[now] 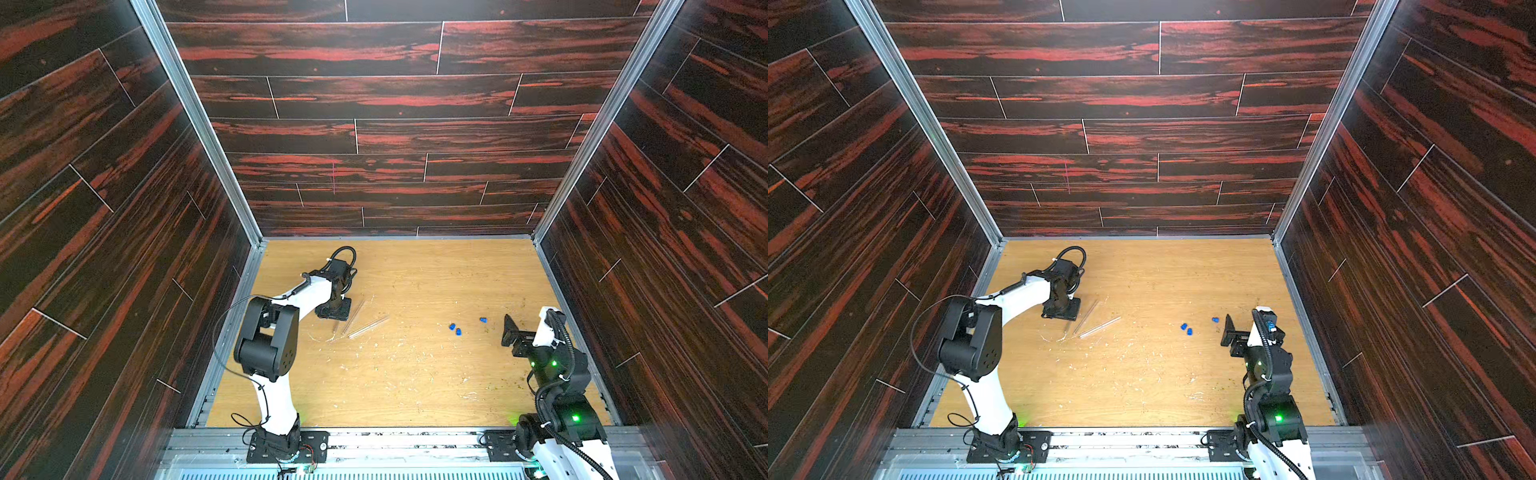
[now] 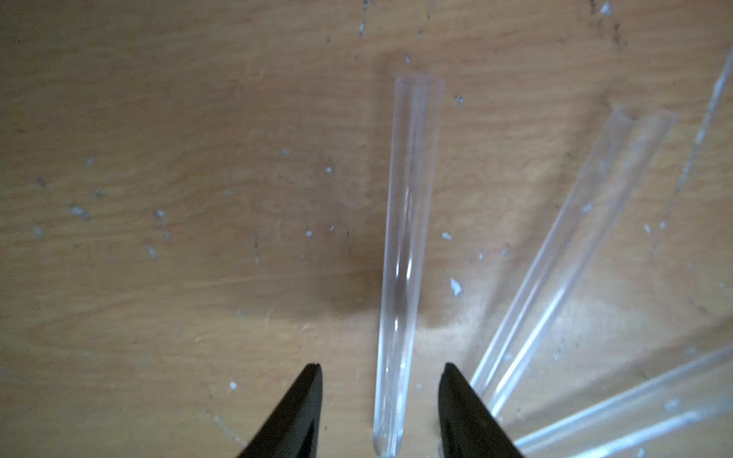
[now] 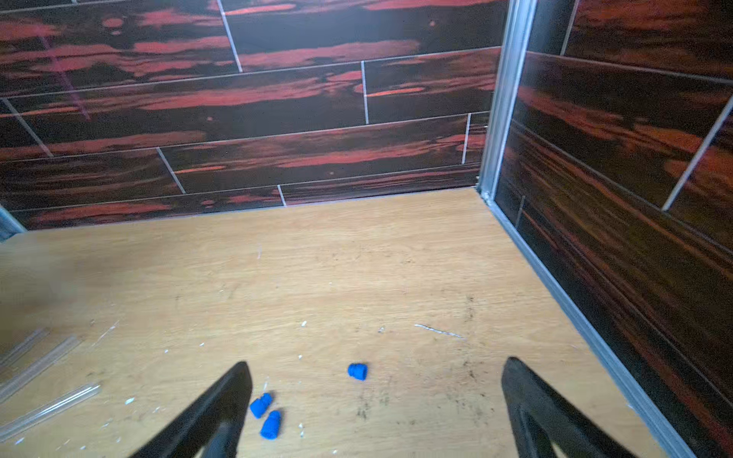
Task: Insert stoppers into test tubes
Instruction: Pick up the test tube at the center of the board.
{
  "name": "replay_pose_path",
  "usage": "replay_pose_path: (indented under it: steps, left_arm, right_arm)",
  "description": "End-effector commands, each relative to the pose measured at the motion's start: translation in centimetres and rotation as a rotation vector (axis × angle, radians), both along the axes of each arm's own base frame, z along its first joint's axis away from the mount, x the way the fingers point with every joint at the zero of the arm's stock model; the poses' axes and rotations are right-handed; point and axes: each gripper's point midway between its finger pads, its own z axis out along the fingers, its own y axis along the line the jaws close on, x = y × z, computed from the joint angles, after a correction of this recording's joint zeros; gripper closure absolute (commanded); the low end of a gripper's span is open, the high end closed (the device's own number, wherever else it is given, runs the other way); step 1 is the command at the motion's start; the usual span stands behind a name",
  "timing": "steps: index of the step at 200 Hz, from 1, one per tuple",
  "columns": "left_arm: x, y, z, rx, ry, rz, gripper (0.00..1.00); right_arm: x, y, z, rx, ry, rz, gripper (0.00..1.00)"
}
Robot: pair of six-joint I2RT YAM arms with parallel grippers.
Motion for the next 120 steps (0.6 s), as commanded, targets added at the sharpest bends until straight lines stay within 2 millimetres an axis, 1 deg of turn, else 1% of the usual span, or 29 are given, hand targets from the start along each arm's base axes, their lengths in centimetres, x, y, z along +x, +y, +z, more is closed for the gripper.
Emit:
replay_pose_path:
  steps: [1, 15, 38, 59, 81, 93, 108, 120]
  left_arm:
    - [-0.3, -0.4, 0.0, -0.002, 0.038, -0.006, 0.55]
    - [-0.4, -0.4, -0.3, 0.006, 0.047, -0.008, 0.58]
    - [-0.7, -0.4, -0.8, 0.005, 0.057, -0.003, 0.66]
    - [-0.8, -0.6, -1.6, -0.007, 0.076, -0.004, 0.68]
    - [-0.9, -0.6, -1.6, 0.000, 0.088, -0.006, 0.70]
    - [-1.1, -0.7, -1.9, -0.006, 0.094, -0.005, 0.71]
    - [-1.2, -0.6, -2.5, -0.010, 0.098, 0.000, 0.75]
    - [-1.4, -0.6, -2.6, -0.006, 0.101, 0.001, 0.79]
  right_arm:
    - [0.0, 0.8, 0.5, 0.003, -0.035, 0.040, 0.01]
    - [0.0, 0.9, 0.5, -0.002, -0.037, 0.042, 0.01]
    - [0.1, 0.8, 0.5, -0.003, -0.040, 0.036, 0.01]
    - [-0.1, 1.0, 0.6, 0.001, -0.047, 0.048, 0.01]
    - [0.0, 0.8, 0.5, -0.003, -0.041, 0.036, 0.01]
    - [0.0, 1.0, 0.6, 0.001, -0.046, 0.048, 0.01]
    - [-0.1, 1.1, 0.7, 0.000, -0.052, 0.052, 0.01]
    - [-0.1, 0.8, 0.7, -0.001, -0.052, 0.040, 0.01]
